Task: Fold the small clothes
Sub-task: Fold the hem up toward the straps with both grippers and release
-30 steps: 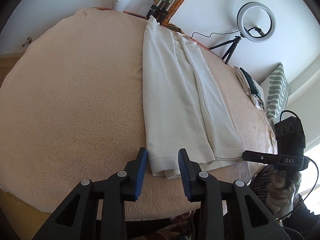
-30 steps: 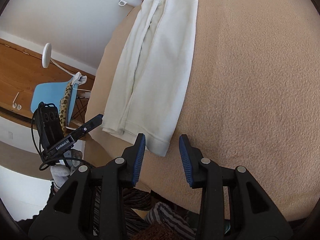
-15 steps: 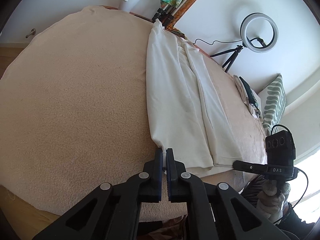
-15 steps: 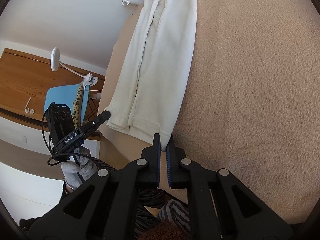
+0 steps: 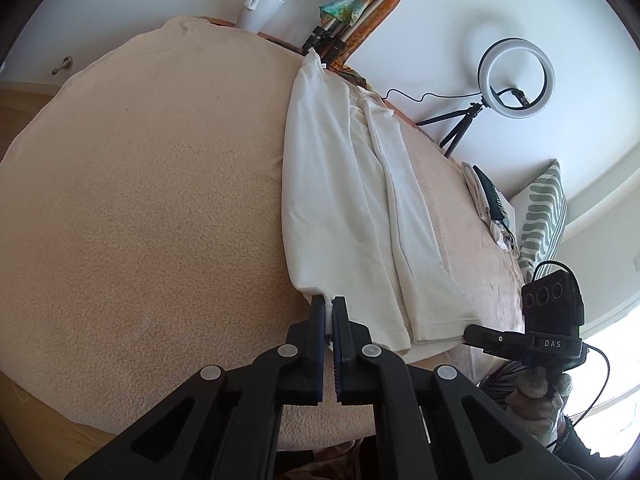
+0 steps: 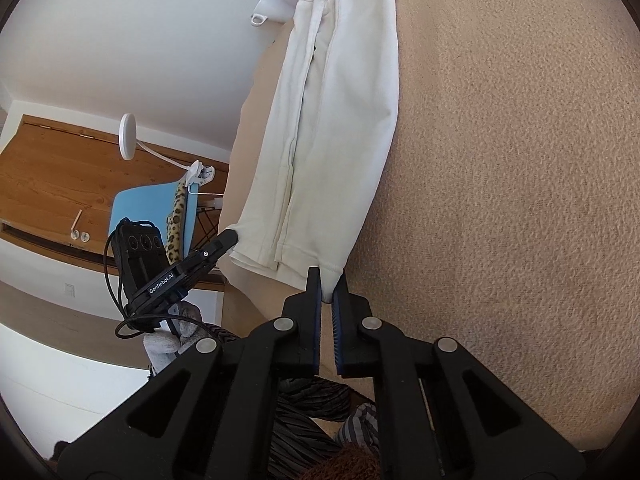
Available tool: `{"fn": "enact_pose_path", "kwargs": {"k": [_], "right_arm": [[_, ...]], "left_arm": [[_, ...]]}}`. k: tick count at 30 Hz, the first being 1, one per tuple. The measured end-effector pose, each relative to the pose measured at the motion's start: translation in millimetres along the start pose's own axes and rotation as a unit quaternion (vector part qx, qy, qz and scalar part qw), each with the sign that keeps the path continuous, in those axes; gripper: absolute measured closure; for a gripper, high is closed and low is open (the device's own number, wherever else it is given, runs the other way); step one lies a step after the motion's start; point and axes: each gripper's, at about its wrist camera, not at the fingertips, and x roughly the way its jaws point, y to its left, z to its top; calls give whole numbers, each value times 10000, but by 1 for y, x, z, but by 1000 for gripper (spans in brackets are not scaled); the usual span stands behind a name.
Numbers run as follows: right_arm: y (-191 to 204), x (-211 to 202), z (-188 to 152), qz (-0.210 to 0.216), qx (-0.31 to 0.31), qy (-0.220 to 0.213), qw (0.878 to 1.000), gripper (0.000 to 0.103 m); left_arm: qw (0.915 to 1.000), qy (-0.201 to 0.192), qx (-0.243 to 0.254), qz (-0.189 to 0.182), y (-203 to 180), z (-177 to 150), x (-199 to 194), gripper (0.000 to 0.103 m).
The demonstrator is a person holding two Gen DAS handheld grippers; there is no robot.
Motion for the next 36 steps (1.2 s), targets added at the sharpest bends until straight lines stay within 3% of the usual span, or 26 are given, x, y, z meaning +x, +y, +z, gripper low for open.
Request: {"fn": "enact_pose_path", "kwargs": {"k": [16, 28, 36], "right_arm": [[5, -21, 48, 201, -110, -511, 9984, 97], [-2, -7, 103, -26, 44, -686, 9976, 97], [-12, 5, 114, -216, 92, -645, 9976, 96]], "left_arm": [[9991, -406, 109, -1, -22, 65, 9, 103], [9991, -364, -167, 152, -3, 107, 54, 103], [9987, -352, -255, 253, 4, 113, 68, 102]]}}
